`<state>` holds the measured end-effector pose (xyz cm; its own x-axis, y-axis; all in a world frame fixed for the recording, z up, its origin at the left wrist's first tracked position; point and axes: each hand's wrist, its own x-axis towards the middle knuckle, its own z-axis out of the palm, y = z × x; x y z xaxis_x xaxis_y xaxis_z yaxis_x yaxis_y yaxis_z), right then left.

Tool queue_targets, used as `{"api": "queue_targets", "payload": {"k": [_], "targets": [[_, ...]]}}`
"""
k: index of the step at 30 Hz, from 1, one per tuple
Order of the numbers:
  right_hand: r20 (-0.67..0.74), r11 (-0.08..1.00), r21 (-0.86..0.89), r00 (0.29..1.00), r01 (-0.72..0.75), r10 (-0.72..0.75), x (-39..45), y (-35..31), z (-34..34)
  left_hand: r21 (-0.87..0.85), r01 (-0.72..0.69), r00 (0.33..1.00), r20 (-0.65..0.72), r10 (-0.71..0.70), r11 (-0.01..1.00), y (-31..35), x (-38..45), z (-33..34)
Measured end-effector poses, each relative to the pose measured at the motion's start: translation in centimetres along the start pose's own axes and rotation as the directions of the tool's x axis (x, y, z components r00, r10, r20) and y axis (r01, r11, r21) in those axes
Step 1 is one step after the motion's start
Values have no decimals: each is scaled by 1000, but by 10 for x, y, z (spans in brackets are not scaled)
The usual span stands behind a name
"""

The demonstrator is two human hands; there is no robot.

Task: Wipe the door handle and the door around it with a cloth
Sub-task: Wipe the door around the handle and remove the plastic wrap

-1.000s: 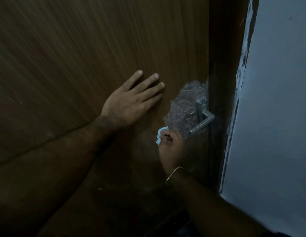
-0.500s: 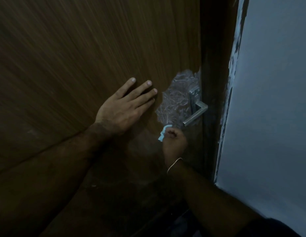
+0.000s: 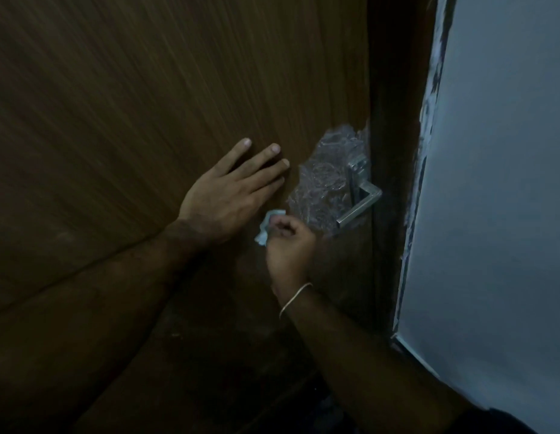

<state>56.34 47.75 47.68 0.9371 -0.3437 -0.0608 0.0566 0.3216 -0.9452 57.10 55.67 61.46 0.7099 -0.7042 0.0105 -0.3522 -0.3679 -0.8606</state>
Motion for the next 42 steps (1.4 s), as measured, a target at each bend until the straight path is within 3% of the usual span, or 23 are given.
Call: {"api": "queue_targets", "payload": {"k": [3, 8, 10, 12, 14, 17, 20, 23, 25, 27, 29, 32, 34, 36, 39, 42], "targets": [[16, 991, -32, 991, 131, -130, 1, -1, -1, -24, 8, 1000, -10, -8, 1000, 0, -2, -1], [-104, 989, -26, 985, -144, 141, -4, 19, -18, -107, 24, 999, -20, -27, 994, -2, -6, -3], [-89, 1000, -15, 996, -23, 21, -6, 0, -2, -148, 11, 998, -56, -19, 989, -5, -6, -6], [10, 972, -63, 974, 225, -225, -16, -23, 14, -215, 14, 994, -104, -38, 976, -5, -5, -7], [53, 950, -92, 954, 299, -295, -22, -25, 21, -269, 10, 991, -122, -45, 963, -6, -5, -8], [45, 998, -61, 999, 10, -8, -32, 8, 2, -286, -6, 991, -130, -33, 958, -8, -8, -9], [-97, 975, -55, 973, -214, 208, -32, 31, -11, -288, -23, 989, -147, -21, 957, -8, -11, -10], [-8, 997, 21, 997, -73, 73, -27, 4, 12, -284, -39, 996, -86, 15, 958, -9, -11, -10], [69, 993, -42, 992, 109, -106, -26, -10, 21, -293, -43, 998, -57, 28, 955, -10, -9, -10], [86, 986, -83, 987, 144, -137, -24, -6, 14, -280, -43, 998, -48, 30, 959, -10, -8, -12], [7, 998, -59, 1000, 15, -15, -13, 6, -5, -283, -37, 998, -57, 22, 958, -11, -9, -14], [-153, 969, 13, 957, -246, 245, 12, 16, -33, -329, -38, 997, -78, 13, 944, -9, -9, -14], [-59, 949, 31, 947, -314, 316, 23, 9, -46, -365, -20, 993, -116, -24, 931, -6, -7, -13], [154, 925, 104, 924, -366, 349, 25, -2, -57, -481, -1, 982, -165, -90, 877, 0, -6, -13], [392, 825, 296, 849, -481, 355, 23, -22, -77, -715, 83, 952, -150, -268, 694, 20, -9, -15], [530, 705, 398, 775, -587, 345, 23, -39, -100, -897, 289, 848, 79, -523, 334, 49, -10, -22]]}}
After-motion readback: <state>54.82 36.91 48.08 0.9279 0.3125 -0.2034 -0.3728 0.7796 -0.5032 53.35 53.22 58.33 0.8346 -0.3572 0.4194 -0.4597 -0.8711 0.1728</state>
